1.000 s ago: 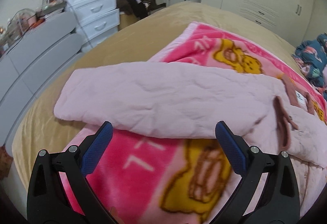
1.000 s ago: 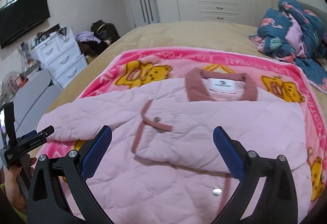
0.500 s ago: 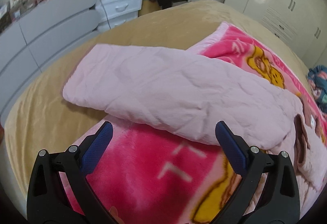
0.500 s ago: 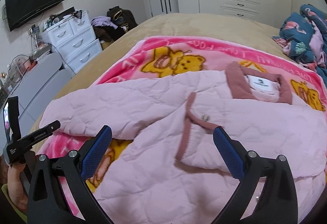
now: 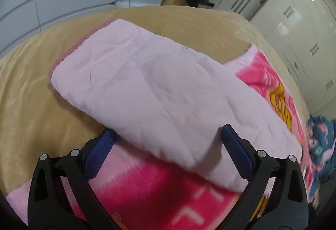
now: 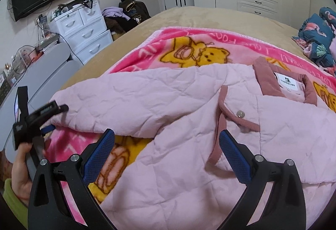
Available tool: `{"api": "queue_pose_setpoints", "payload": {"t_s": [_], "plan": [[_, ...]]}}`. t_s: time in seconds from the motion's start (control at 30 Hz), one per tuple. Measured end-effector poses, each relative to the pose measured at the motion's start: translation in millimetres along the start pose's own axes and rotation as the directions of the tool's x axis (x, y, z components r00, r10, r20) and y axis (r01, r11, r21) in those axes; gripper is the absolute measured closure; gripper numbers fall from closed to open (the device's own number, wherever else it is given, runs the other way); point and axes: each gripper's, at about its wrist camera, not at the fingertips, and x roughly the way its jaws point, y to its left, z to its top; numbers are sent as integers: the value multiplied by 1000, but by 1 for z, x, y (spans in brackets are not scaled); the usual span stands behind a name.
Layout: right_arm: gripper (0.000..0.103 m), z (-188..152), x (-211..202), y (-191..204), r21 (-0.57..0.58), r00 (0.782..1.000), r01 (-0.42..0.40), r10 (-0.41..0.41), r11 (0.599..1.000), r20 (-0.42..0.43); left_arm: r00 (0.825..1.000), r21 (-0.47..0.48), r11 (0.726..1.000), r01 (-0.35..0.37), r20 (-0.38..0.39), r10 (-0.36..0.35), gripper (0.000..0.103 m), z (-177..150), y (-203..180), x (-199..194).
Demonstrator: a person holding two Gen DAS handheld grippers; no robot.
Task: Fold large clothes
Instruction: 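Grasp the sleeve cuff with the left tool and lift it across the jacket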
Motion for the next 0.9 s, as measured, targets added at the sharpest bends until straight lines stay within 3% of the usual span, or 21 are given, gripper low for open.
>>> {"api": "queue_pose_setpoints", "payload": {"t_s": [0.17, 0.27, 0.3, 0.33, 0.47, 0.7, 0.9], "plan": [[4, -6, -3, -8, 0, 1000, 8, -8, 1000, -12, 999, -73, 997, 33, 16, -32, 12, 12, 12, 11], [4, -10, -14, -16, -5, 1000, 17, -17, 1000, 0, 997, -105, 993, 61, 58, -56, 48, 12, 16, 7], [4, -11, -17, -18, -7, 1000, 20, -20, 1000, 3, 993, -103, 991, 83, 88, -74, 71, 13, 16, 1], [4, -13, -22, -21, -11, 1000, 28, -28, 1000, 8, 989, -96, 989, 114, 104, -104, 83, 14, 15, -3], [4, -20, -37, -32, -7, 999, 44, -44, 999, 24, 974, -19, 989, 146, 178, -140, 90, 16, -4, -34], [4, -37, -65, -52, 3, 996, 77, -77, 997, 37, 929, 108, 967, 231, 272, -253, 92, 10, -39, -92], [4, -51, -89, -71, 24, 990, 128, -129, 991, 52, 919, 163, 956, 245, 274, -282, 92, 0, -63, -120]]}}
